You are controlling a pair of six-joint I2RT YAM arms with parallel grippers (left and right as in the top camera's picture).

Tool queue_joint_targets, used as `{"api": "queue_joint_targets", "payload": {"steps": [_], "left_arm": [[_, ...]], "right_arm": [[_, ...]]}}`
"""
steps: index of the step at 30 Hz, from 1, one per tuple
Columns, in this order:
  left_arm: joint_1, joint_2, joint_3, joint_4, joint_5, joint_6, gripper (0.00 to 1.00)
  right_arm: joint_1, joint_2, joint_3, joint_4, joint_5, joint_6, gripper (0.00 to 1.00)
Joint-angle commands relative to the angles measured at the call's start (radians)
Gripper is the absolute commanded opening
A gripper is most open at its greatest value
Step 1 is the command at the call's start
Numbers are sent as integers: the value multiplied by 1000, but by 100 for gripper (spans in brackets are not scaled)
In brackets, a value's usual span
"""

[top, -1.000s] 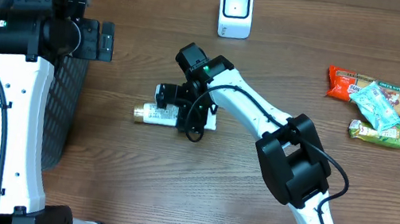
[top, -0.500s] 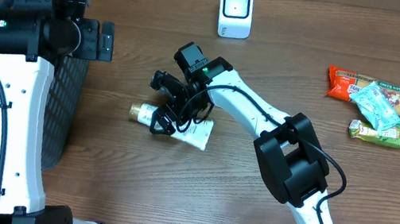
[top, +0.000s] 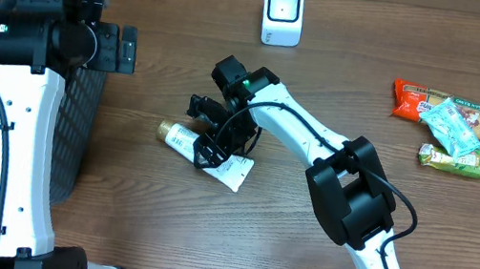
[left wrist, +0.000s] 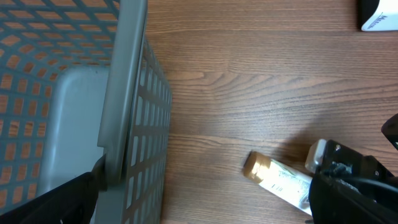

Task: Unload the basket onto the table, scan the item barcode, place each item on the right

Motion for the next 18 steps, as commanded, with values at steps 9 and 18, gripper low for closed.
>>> {"api": "queue_joint_targets", "payload": {"steps": [9, 18], "left_arm": [[5, 8, 9, 3, 6, 15, 99], [5, 8, 9, 3, 6, 15, 100]], "right_arm": [[-3, 68, -30, 11, 89, 241, 66], [-3, 68, -40, 80, 84, 333, 4]]}}
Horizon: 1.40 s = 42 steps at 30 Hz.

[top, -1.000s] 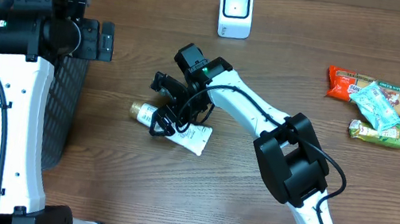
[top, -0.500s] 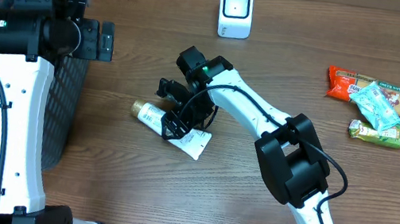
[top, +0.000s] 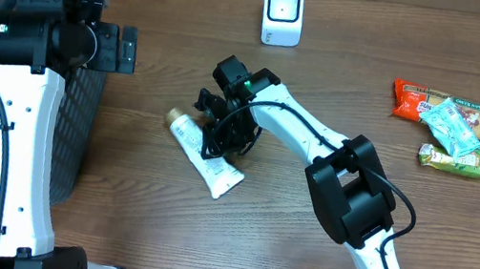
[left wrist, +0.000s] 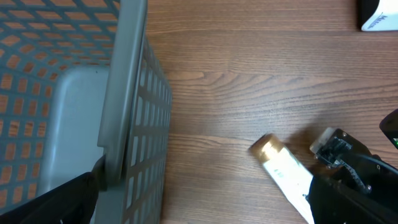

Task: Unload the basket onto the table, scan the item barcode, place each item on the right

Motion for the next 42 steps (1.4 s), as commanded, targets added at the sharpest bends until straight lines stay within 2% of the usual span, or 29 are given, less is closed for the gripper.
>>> {"api": "queue_joint_targets", "payload": {"steps": [1, 4, 9, 16, 20, 25, 28, 30, 31, 33, 36, 42], "left_arm": [[5, 8, 9, 2, 6, 15, 100], [5, 8, 9, 2, 6, 15, 100], [5, 8, 9, 2, 6, 15, 100], [5, 8, 9, 2, 6, 15, 100], [5, 8, 9, 2, 6, 15, 100], [5, 8, 9, 2, 6, 15, 100], [5, 8, 9, 2, 6, 15, 100], [5, 8, 9, 2, 6, 15, 100], [5, 8, 9, 2, 6, 15, 100], [5, 8, 9, 2, 6, 15, 100], [5, 8, 9, 2, 6, 15, 100], [5, 8, 9, 2, 6, 15, 100]], "right_arm": [[1, 58, -24, 31, 79, 40, 4], [-11, 57, 15, 36, 25, 53, 4], [-64, 19, 117, -20, 103, 93, 4], [-138, -33, 134, -74, 547, 440, 4], [-152, -32, 86, -79, 602, 533, 4], [-148, -31, 31, -43, 602, 534, 5], [-151, -31, 31, -56, 589, 536, 29], [-167, -31, 31, -64, 543, 535, 42], [-182, -31, 31, -72, 515, 535, 46], [-211, -31, 26, -86, 466, 534, 49], [-252, -31, 2, -84, 382, 516, 49], [-303, -31, -104, 38, 93, 326, 49]]}}
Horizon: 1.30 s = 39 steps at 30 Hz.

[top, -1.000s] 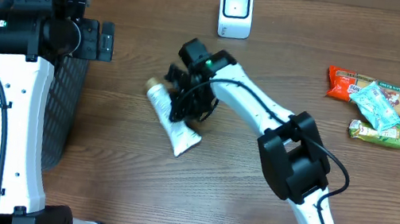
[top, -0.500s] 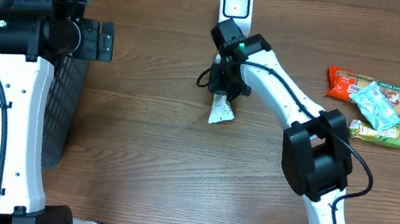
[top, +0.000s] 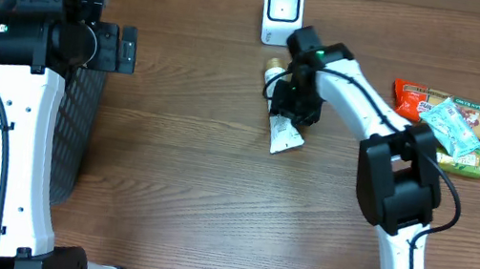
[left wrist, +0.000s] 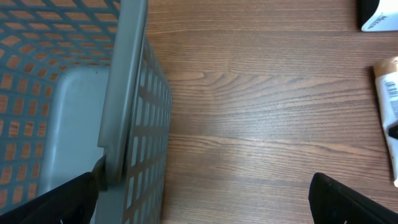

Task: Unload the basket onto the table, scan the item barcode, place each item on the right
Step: 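Lift the white tube and carry it to the scanner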

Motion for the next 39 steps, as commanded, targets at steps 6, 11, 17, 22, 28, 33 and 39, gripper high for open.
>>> {"api": "queue_joint_targets", "payload": {"steps": [6, 11, 17, 22, 28, 33, 39], "left_arm": [[5, 8, 9, 2, 6, 15, 100], [5, 8, 9, 2, 6, 15, 100], [5, 8, 9, 2, 6, 15, 99], [5, 8, 9, 2, 6, 15, 100], [5, 8, 9, 2, 6, 15, 100], [5, 8, 9, 2, 6, 15, 100], [5, 8, 9, 2, 6, 15, 100]], "right_arm": [[-63, 20, -118, 45, -319, -294, 44], [-65, 20, -131, 52, -334, -294, 33], [-67, 20, -130, 56, -337, -294, 9], [-68, 14, -125, 49, -336, -292, 4], [-68, -46, -7, -42, -200, -292, 4], [-68, -95, 216, -159, 71, -291, 4], [-66, -102, 431, -174, 366, -315, 4]]}}
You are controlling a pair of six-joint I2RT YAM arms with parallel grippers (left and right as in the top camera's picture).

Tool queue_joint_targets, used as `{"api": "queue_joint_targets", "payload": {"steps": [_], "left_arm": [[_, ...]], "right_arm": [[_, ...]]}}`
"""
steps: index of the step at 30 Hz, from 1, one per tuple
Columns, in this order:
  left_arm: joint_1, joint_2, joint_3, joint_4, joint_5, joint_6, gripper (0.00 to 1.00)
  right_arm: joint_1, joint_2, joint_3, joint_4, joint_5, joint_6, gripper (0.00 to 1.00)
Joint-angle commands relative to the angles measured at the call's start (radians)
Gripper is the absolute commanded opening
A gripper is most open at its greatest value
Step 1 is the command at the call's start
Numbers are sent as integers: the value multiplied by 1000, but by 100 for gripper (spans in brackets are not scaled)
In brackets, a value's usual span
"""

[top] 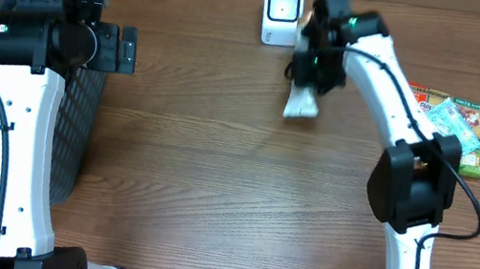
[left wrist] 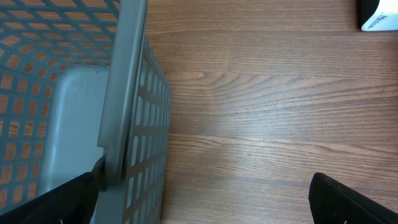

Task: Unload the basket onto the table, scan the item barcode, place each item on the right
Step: 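Lift the white tube and carry it to the scanner, then hold the white tube in front of the scanner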

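Note:
A white tube point(top: 301, 102) hangs tilted from my right gripper point(top: 312, 67), which is shut on its upper part just right of the white barcode scanner point(top: 282, 13) at the table's back edge. The tube's flat crimped end points toward the front; its cap is hidden by the gripper. My left gripper point(top: 124, 49) hovers by the basket at the left, open with nothing in it; the left wrist view shows its dark fingertips point(left wrist: 357, 202) wide apart over bare wood, and a corner of the scanner point(left wrist: 378, 17).
A grey mesh basket stands at the left edge, its rim point(left wrist: 121, 93) right under the left wrist. Several snack packets point(top: 463, 117) lie at the right, close to the right arm's forearm.
My right gripper has moved up and to the right with the tube, from just below the scanner to beside its right side. The tube is no longer in the left wrist view.
The tube lay mid-table with my right gripper down on it. Then it had turned in place, gold cap to the upper left. Then the gripper held it below the scanner, and now holds it to the scanner's right. The left arm has stayed by the basket.

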Motion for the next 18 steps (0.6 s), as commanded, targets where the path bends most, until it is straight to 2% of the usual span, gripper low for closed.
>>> {"api": "queue_joint_targets", "payload": {"steps": [1, 3, 8, 18], "left_arm": [[5, 8, 9, 3, 5, 15, 99], [5, 8, 9, 3, 6, 15, 100], [5, 8, 9, 3, 6, 15, 100], [5, 8, 9, 3, 6, 15, 100]], "right_arm": [[1, -79, 84, 52, 233, -58, 4], [8, -74, 79, 119, 309, -107, 4], [20, -69, 74, 222, 459, -108, 4], [30, -46, 63, 460, 480, -304, 4]]}}
